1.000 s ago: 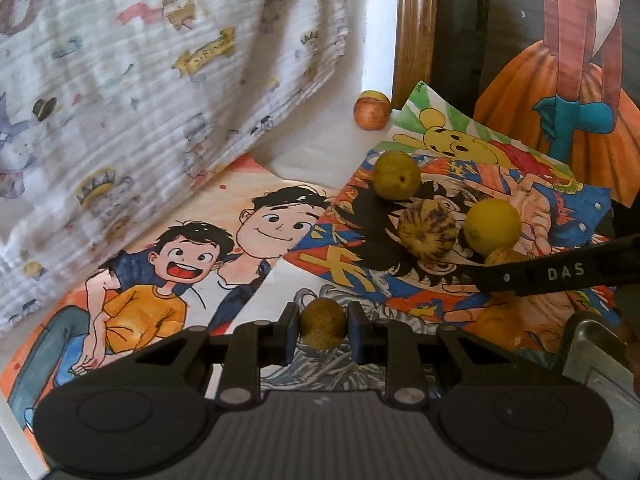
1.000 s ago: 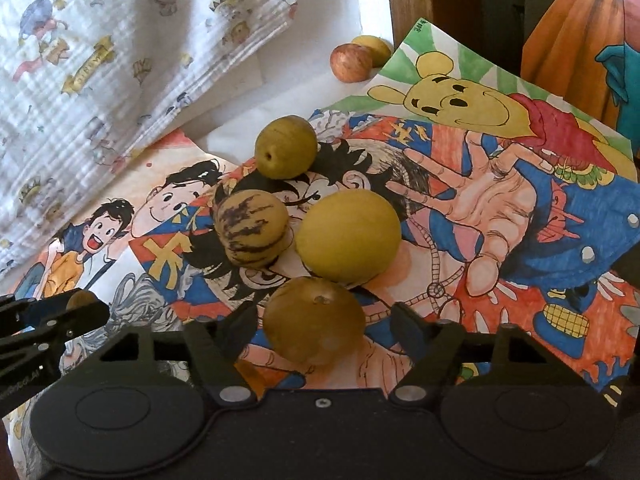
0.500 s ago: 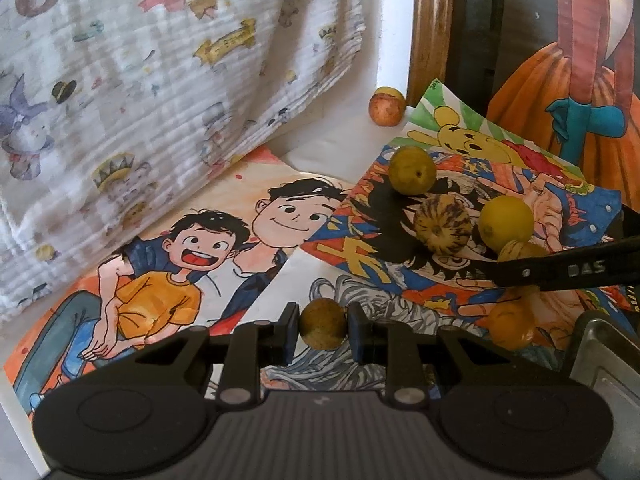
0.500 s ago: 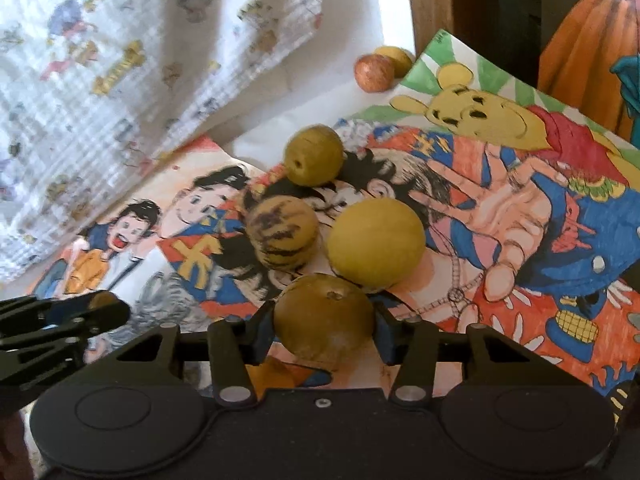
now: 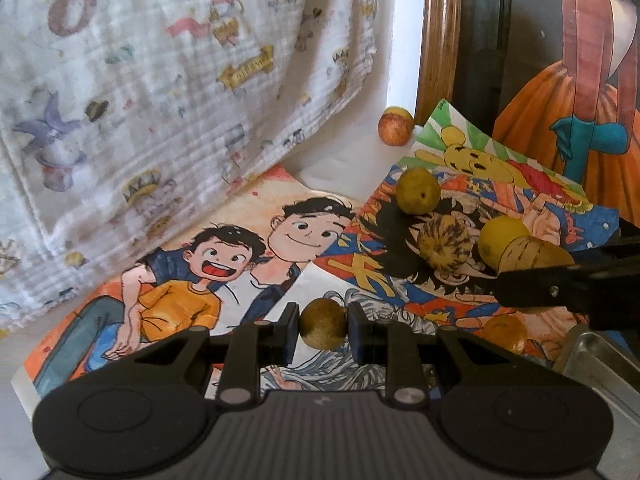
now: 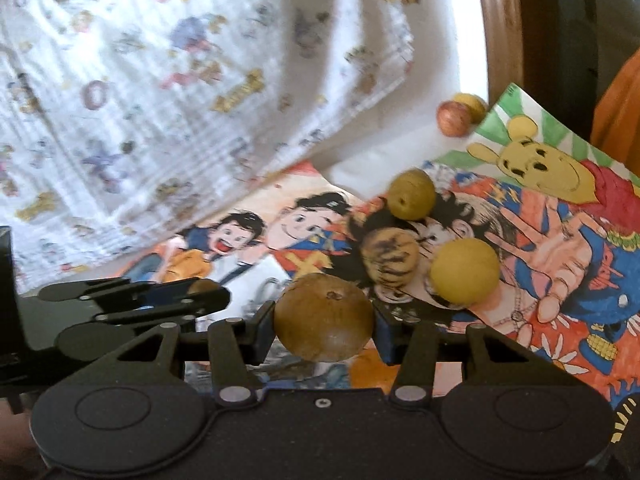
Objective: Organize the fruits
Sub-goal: 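Carry the small brown fruit with left tool while right tool carries the large brown fruit over the tray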
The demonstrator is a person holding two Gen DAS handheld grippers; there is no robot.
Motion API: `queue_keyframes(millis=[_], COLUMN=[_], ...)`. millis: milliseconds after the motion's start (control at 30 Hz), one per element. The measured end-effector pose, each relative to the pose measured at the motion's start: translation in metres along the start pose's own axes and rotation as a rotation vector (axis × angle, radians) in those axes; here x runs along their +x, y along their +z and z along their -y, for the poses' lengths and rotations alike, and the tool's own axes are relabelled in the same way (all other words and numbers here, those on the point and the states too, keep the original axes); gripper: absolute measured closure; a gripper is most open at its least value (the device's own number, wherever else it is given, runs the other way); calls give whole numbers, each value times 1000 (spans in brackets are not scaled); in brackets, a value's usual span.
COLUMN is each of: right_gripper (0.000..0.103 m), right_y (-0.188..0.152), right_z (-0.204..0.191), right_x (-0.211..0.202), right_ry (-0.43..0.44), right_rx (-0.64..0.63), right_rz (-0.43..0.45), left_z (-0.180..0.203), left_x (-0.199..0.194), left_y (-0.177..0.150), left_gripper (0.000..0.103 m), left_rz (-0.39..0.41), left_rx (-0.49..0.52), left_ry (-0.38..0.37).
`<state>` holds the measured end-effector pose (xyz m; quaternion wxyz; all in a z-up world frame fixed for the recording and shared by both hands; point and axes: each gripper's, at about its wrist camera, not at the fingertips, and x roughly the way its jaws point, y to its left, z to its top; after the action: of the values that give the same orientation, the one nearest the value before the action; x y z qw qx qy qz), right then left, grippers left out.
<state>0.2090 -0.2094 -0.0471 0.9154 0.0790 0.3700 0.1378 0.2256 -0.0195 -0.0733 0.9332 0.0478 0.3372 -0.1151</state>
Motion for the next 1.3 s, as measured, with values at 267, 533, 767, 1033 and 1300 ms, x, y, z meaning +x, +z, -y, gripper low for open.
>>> queue_keyframes(millis=[267, 533, 767, 1033, 1300], right_gripper=[51, 51, 51, 51, 51], right_y=[2, -11, -28, -49, -69], right_z=[-20, -33, -39, -46, -43], right_x=[-47, -107, -155, -203, -255], right_ry=[39, 44, 46, 56, 46], right_rx=[-36, -49, -47, -50, -48], right_rz=[77, 146, 202, 257, 328], left_z=[-4, 7, 24, 40, 68], left_x=[-36, -90, -134, -174, -210], left_y=[5, 1, -5, -14, -21], left_gripper=[75, 75, 75, 75, 75], left_rz=[62, 129, 173, 209, 254], left_rx=[-24, -22, -1, 17, 47], left_ry=[13, 12, 14, 20, 3])
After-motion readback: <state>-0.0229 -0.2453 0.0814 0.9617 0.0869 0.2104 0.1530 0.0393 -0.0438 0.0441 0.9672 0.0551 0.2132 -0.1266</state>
